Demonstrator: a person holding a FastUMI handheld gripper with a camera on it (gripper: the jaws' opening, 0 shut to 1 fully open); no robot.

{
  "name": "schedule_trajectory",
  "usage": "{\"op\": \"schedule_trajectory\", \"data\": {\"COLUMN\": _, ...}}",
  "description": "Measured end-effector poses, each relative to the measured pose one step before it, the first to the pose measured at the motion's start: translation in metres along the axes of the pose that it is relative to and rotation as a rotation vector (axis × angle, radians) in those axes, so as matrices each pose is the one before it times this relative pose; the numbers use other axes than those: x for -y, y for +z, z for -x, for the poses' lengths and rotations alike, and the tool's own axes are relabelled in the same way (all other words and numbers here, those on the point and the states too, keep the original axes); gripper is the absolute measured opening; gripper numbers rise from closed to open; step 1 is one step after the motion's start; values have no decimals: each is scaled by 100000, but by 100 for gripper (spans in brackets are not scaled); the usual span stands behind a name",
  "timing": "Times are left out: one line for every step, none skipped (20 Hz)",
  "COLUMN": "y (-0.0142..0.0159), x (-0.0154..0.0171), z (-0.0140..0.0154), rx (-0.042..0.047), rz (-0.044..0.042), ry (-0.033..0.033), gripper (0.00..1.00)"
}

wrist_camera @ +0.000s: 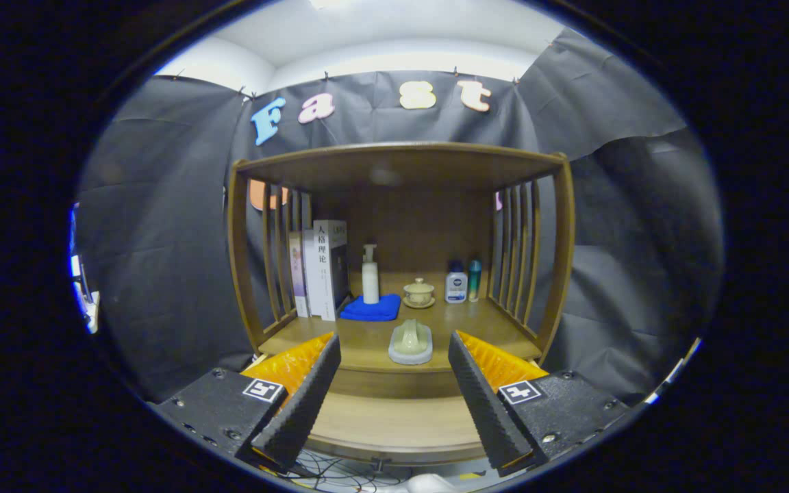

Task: Pull open the drawer, take out the items inside it, and place them on the countertop above the cabinet.

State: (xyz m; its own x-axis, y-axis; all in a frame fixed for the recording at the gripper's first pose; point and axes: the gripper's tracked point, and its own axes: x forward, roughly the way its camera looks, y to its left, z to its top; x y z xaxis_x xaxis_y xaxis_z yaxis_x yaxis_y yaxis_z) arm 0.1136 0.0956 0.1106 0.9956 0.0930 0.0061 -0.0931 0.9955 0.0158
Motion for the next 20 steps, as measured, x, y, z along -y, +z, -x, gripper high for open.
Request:
{"op": "schedule_trajectory", "data": {"y": -545, "x": 152, "z": 963, "rx": 2261, "rz": -115, "ry": -987, "gripper": 99}}
{"op": "schedule_trajectory", "data": {"y": -876, "x": 185, "z": 939, "rx": 1263, "rz": 341, "ry": -1334, "gripper": 99}}
{"op": "schedule_trajectory", "data": {"y": -757, "x": 88, "z": 843, "rx": 1460, "rz": -97, "ry": -1048, "gripper": 99}}
{"op": "schedule_trajectory", "data": {"y": -956, "x": -33, "z": 836, "rx": 1440, "rz": 278, "ry": -387, "gripper": 99}}
{"op": "schedule_trajectory", "data": {"y": -1049, "x": 6, "z": 573, "rx": 1274, "rz": 981, "ry": -509, "gripper": 99}}
{"op": "schedule_trajectory", "data": {"y": -1305, "x": 348, "z": 414, "rx": 1202, "rz": 1002, "ry": -1854, "gripper": 99}}
{"op": "schedule_trajectory", "data": {"y": -1631, "x": 342, "z": 437, "rx": -638, "rz": 1191, "ry": -2157, "gripper": 99}}
{"op": "schedule_trajectory", "data": {"y": -2077, "x": -159, "z": 275, "rx": -1758, "rz": 531, "ry": -810, "gripper": 99}}
{"op": "schedule_trajectory", "data": {"y": -1957, "x": -234, "z": 82, "rx": -2136, "rz": -347, "ry": -254, "gripper": 99}}
{"op": "schedule_trajectory", "data": {"y": -2002, "x": -232, "z": -89, "rx": -2627, "rz": -1056, "ry": 137, "gripper": 99}}
{"op": "schedule_trajectory", "data": {"y": -1729, "x": -337, "z": -244, "rx": -2630, "rz": -1661, "ry": 406, "gripper": 99}}
{"op": "schedule_trajectory", "data": {"y": -1507, "x": -350, "z": -263, "rx": -1488, "rz": -760, "ry": 1326, "gripper": 99}}
{"op": "schedule_trajectory", "data": {"y": -1194, "x": -210, "z": -503, "rx": -1618, "rz": 1518, "ry": 547, "gripper": 99}}
{"op": "schedule_trajectory", "data": {"y": -1304, "x": 243, "z": -753, "rx": -1932, "rz": 2318, "ry": -1287, "gripper": 99}}
{"op": "schedule_trajectory", "data": {"y": -937, "x": 141, "z": -806, "rx": -1536, "rz": 1632, "ry": -1096, "gripper": 100}}
{"op": "schedule_trajectory", "data": {"y": -637, "x": -407, "z": -618, "rx": -2118, "rz": -58, "ry": -608, "gripper": 100}}
{"op": "schedule_trajectory", "data": {"y": -626, "x": -184, "z": -501, "rx": -1460, "rz": -1286, "ry": -89, "gripper": 100}}
{"op": "schedule_trajectory", "data": {"y": -456, "x": -90, "z": -769, "rx": -1333, "rz": -870, "ry": -34, "gripper": 100}}
{"op": "schedule_trajectory", "data": {"y": -361, "x": -28, "z": -586, "rx": -1455, "rz": 697, "ry": 209, "gripper": 100}}
{"op": "schedule_trajectory", "data": {"y": -51, "x": 136, "z": 88, "rx": 563, "rz": 277, "ry": -236, "gripper": 100}}
